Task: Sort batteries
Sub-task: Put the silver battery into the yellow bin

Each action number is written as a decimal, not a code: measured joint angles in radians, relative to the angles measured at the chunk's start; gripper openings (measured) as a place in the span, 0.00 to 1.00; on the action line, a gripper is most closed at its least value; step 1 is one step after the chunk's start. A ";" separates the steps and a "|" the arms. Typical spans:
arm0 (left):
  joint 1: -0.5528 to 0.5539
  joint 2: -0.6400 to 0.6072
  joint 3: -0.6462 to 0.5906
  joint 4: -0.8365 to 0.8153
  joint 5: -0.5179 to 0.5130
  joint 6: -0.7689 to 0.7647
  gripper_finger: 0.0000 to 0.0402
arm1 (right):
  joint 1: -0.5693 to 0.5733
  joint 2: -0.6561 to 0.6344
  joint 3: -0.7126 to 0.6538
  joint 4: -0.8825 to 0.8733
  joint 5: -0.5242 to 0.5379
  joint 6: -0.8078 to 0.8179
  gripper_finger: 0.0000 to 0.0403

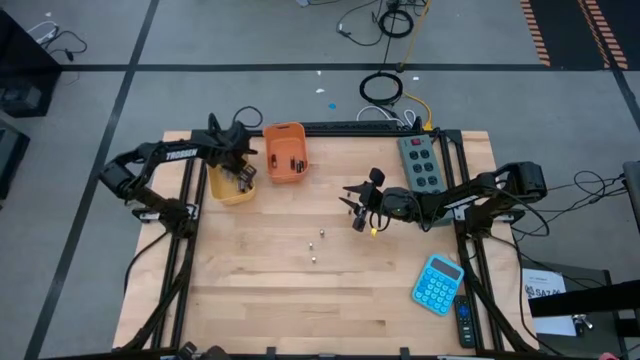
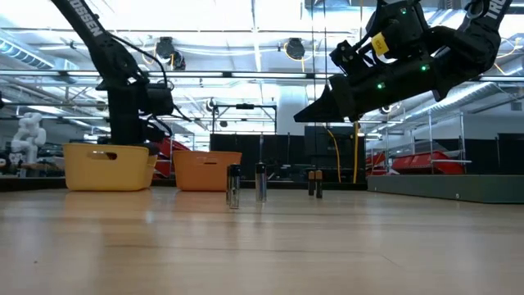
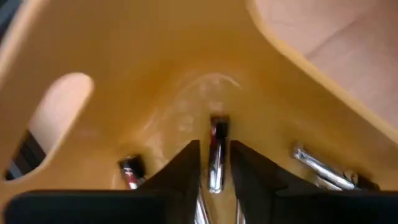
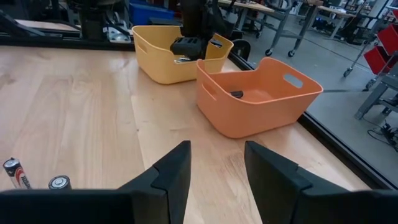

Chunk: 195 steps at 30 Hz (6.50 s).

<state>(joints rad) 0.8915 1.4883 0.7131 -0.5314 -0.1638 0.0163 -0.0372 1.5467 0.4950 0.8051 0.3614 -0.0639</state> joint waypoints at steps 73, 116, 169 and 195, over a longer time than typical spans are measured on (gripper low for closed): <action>-0.834 0.225 0.011 0.794 0.331 0.283 0.37 | 0.013 -0.180 0.000 -0.235 0.092 -0.001 0.35; -0.812 0.277 0.029 0.986 0.470 0.340 0.37 | 0.019 -0.181 0.000 -0.233 0.113 0.000 0.35; -0.792 0.420 0.029 1.118 0.538 0.331 0.33 | 0.039 -0.181 0.000 -0.226 0.113 -0.001 0.35; -0.736 0.020 0.029 0.713 0.144 0.359 0.14 | 0.039 -0.181 0.000 -0.251 0.113 0.015 0.35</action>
<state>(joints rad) 0.1554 1.5082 0.7422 0.1812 -0.0199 0.3755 0.0021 1.3659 0.4950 0.5545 0.4747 -0.0488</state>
